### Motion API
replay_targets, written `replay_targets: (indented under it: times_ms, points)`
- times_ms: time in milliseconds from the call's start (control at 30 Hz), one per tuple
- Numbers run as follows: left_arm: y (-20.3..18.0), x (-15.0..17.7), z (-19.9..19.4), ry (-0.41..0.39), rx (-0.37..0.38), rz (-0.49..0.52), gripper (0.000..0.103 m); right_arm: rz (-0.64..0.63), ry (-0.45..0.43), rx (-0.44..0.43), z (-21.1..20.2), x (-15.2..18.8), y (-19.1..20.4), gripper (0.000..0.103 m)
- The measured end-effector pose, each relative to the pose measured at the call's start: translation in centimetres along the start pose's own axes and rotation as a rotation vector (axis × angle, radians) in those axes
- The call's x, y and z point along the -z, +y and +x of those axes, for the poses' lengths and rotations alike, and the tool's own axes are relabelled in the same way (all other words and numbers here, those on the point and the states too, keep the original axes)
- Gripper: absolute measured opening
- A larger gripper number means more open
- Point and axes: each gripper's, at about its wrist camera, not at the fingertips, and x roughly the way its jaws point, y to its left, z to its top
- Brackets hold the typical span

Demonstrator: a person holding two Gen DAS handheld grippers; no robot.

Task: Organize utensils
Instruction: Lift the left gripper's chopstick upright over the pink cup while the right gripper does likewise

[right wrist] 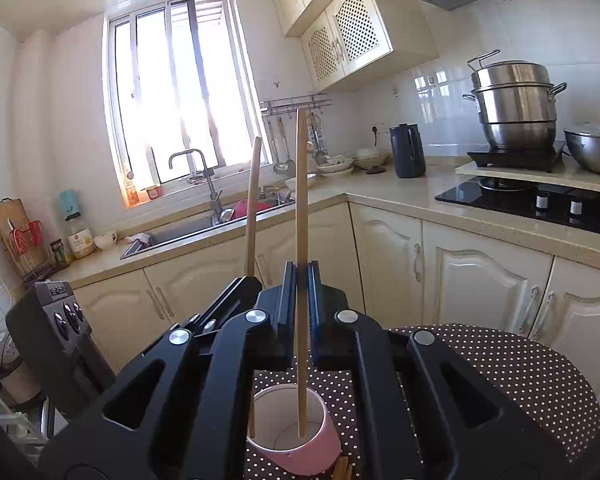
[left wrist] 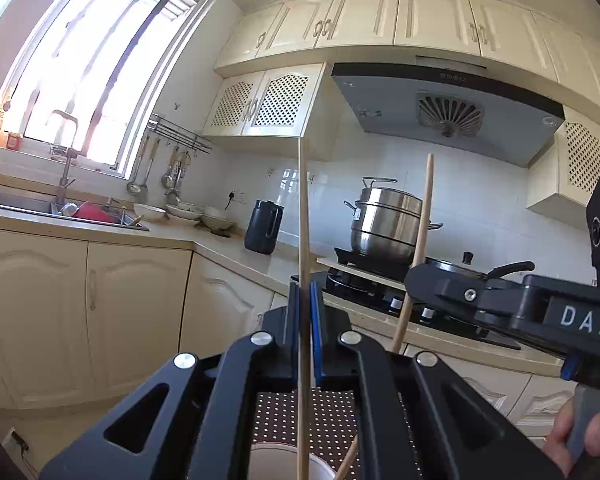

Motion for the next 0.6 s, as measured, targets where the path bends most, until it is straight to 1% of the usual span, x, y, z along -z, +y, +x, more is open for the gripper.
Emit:
replay_targets:
  times_ms: [133, 333, 467, 600]
  points:
    - [0.4, 1.5, 0.8, 0.021, -0.032, 0.023, 0.006, -0.020, 0.029, -0.019, 0.9, 1.0, 0.4, 0.006]
    - [1.1, 3.7, 0.7, 0.068, -0.038, 0.038, 0.006, -0.042, 0.083, -0.028, 1.7, 3.4, 0.9, 0.006]
    - [1.8, 4.2, -0.3, 0.088, -0.037, 0.018, 0.006, -0.049, 0.112, -0.019, 1.7, 4.5, 0.9, 0.006]
    - [2.3, 4.6, -1.7, 0.114, -0.025, 0.022, 0.006, -0.044, 0.144, -0.012, 1.6, 5.6, 0.7, 0.006]
